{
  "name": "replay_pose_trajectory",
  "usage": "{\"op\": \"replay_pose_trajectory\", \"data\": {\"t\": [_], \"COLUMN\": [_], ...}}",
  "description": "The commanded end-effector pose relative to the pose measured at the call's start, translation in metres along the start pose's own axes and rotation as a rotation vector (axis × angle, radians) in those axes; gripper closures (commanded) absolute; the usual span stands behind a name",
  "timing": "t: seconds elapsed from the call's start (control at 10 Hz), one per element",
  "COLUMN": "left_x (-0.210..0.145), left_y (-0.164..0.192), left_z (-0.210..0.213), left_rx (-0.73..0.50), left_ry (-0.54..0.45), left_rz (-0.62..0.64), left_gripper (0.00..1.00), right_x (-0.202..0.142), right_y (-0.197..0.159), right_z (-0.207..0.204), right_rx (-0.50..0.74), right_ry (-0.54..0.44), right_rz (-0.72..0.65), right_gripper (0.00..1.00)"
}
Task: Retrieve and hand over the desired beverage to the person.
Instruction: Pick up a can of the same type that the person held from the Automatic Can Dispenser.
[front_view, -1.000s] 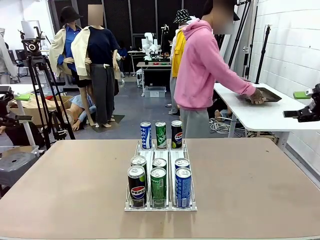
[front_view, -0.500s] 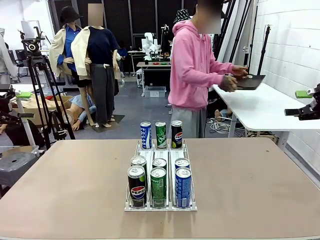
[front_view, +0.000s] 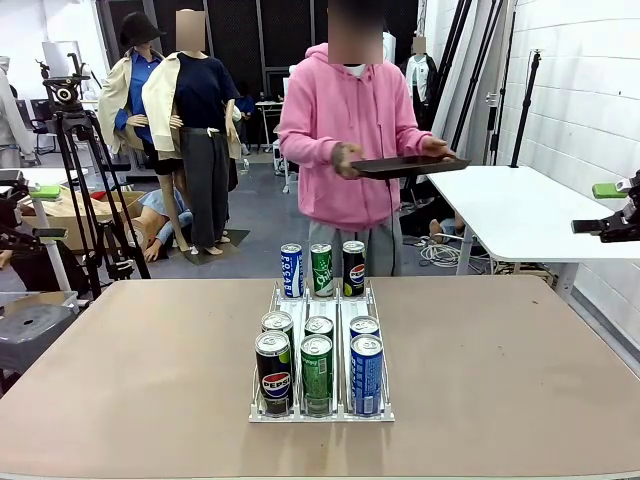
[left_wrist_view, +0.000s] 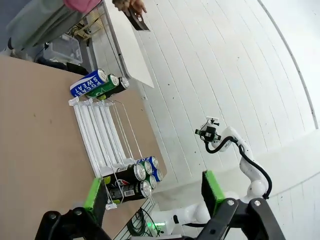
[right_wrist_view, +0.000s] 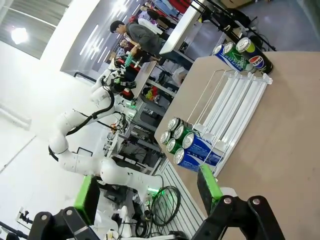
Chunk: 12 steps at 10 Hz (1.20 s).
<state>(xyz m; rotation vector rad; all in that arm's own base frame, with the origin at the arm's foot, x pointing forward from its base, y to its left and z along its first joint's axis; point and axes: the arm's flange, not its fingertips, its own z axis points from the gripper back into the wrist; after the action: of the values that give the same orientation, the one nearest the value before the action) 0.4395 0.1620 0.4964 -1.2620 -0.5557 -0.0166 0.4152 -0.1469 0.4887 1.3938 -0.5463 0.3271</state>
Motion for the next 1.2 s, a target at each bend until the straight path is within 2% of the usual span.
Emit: {"op": "replay_pose_trajectory", "data": {"t": [0.0,1.1], "left_x": [-0.0025,-0.0025], "left_y": [-0.0004,-0.0004], "left_z": [0.0006,0.0006], "left_rx": [-0.005,-0.005], "left_ry": [0.003,0.003], "left_rz": [0.0,0.0], "left_gripper": [0.0,0.0], "right_x": [-0.0015,-0.0015], "right_y": [-0.0003,-0.0003], "right_z": [-0.0016,-0.0016], "right_rx": [0.014,0.014], "right_ry": [0.001,0.001], "right_rz": [-0.008,-0.008], "right_gripper": [0.0,0.0]}}
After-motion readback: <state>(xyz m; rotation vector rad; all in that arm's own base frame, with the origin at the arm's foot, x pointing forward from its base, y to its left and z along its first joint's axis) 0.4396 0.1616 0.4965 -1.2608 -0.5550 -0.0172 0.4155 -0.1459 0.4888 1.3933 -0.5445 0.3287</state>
